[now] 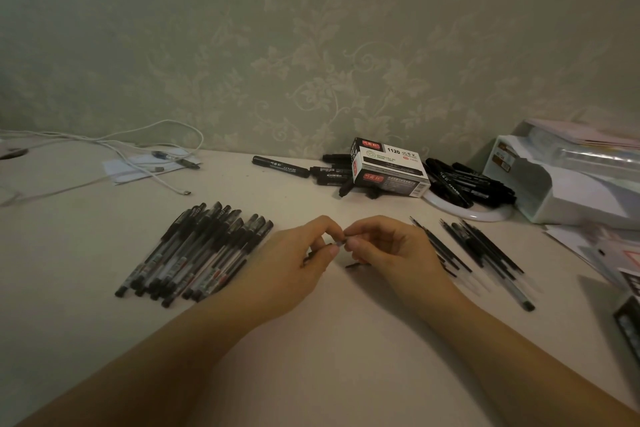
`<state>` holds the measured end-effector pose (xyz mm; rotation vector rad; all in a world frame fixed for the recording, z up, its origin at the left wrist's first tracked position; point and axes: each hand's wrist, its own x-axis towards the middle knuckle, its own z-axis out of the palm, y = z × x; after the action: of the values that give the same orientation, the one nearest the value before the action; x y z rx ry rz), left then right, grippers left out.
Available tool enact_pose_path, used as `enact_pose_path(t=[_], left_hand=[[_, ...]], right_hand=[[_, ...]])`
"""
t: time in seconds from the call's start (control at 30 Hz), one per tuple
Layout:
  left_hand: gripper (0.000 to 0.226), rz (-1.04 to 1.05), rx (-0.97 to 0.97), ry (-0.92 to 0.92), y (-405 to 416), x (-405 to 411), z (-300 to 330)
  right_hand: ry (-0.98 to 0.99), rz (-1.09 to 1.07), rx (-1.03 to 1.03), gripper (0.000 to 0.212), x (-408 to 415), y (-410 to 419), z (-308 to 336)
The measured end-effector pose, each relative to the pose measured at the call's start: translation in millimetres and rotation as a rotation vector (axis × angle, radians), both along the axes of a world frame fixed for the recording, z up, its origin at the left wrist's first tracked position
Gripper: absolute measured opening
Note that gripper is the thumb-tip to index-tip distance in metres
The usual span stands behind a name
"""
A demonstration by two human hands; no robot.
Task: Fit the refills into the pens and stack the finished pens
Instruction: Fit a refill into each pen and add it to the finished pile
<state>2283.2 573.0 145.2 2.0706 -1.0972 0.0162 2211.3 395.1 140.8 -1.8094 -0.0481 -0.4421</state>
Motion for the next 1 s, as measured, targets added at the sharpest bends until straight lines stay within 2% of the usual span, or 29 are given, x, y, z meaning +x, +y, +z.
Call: enact_pose_path(t=[0.33, 0.47, 0.7, 0.83, 0.9, 1.0], left_hand=[[0.015, 0.032, -0.009, -0.018, -1.5, -4.0, 3.7], [0.015, 0.019, -0.009, -0.041, -1.5, -5.6, 6.2], [0.018, -0.016, 0.014, -0.060, -2.3, -9.1, 7.4], [0.016, -0.008, 0.010, -0.091, -3.1, -9.0, 7.1], [0.017, -0.004, 0.012, -0.083, -2.7, -7.9, 7.0], [0.016, -0.003, 0.016, -0.078, -2.0, -6.8, 6.7]], right_hand=[[0.016, -0.024, 0.007, 0.010, -0.6, 1.0, -0.6], [0.017, -0.043, -0.057, 0.003, -0.8, 0.1, -2.4], [-0.008, -0.107, -0.297, 0.028, -1.1, 2.7, -3.1], [-0.020, -0.126, -0.293, 0.040, -0.5, 4.6, -3.0], [0.004, -0.091, -0.241, 0.031, -0.4, 3.8, -2.9], [0.018, -0.035, -0.256, 0.006, -0.5, 2.0, -4.0]])
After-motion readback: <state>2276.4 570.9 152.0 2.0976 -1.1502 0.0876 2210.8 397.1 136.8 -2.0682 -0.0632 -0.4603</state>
